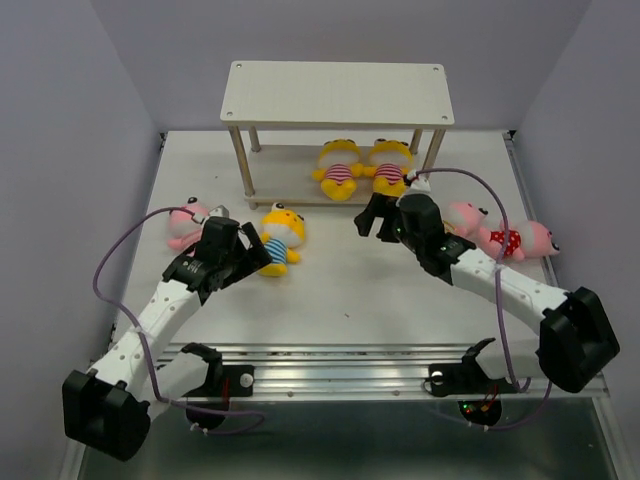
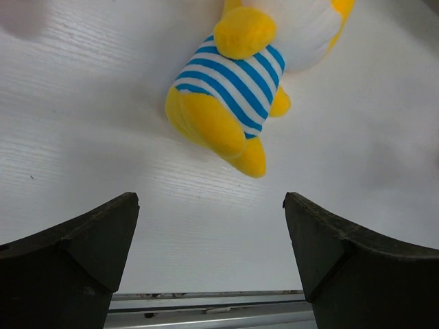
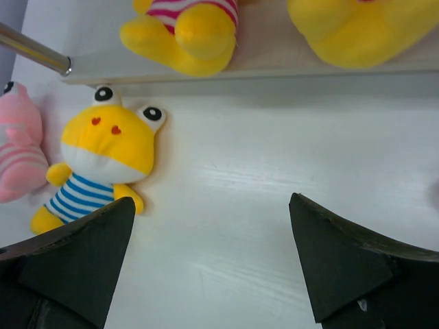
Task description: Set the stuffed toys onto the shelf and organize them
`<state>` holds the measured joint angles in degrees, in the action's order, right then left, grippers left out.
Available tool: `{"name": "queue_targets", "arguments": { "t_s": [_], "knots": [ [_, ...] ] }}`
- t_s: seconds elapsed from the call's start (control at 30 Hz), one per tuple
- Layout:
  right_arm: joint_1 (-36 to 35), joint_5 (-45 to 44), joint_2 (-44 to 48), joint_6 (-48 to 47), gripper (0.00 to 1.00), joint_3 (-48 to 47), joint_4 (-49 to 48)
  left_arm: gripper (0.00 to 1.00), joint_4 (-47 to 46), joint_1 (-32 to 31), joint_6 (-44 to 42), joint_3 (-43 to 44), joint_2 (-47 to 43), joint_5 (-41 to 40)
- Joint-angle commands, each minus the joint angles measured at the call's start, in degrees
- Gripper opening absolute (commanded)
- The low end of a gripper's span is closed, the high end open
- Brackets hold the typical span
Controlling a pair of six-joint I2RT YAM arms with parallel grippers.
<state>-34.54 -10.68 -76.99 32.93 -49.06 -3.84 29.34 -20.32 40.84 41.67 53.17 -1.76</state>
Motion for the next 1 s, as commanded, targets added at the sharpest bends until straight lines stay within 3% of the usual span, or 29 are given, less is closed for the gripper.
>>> {"name": "queue_targets", "arguments": {
  "t_s": [0.0, 0.17, 0.4, 0.53, 0.67, 0.93, 0.97],
  "knots": [
    [-0.5, -0.9, 8.4, 1.5, 1.0, 4.3, 7.8, 0.99, -0.6, -1.7, 1.3, 2.1, 2.9, -4.9],
    [-0.5, -4.3, 19.0, 2.1, 1.0, 9.3, 14.8, 0.99, -2.1, -2.0, 0.4, 3.9, 8.4, -5.9],
    [-0.5, -7.0, 24.8, 2.1, 1.0, 10.9, 18.6, 0.98, -5.3, -2.2, -1.4, 3.8, 11.4, -4.4],
    [-0.5, -6.8, 24.1, 2.1, 1.0, 10.4, 18.5, 0.86, -5.7, -2.1, -1.9, 4.6, 13.4, -5.0],
    [-0.5, -7.5, 23.7, 2.1, 1.0, 10.2, 18.7, 0.65, -5.9, -2.2, -2.1, 4.6, 15.3, -5.4],
    [-0.5, -8.7, 24.0, 2.0, 1.0, 10.3, 18.7, 0.48, -7.3, -2.2, -2.0, 3.8, 16.0, -5.4],
    [-0.5, -8.7, 24.1, 2.1, 1.0, 10.2, 18.7, 0.34, -7.7, -2.1, -2.0, 3.8, 16.4, -5.4]
  ]
}}
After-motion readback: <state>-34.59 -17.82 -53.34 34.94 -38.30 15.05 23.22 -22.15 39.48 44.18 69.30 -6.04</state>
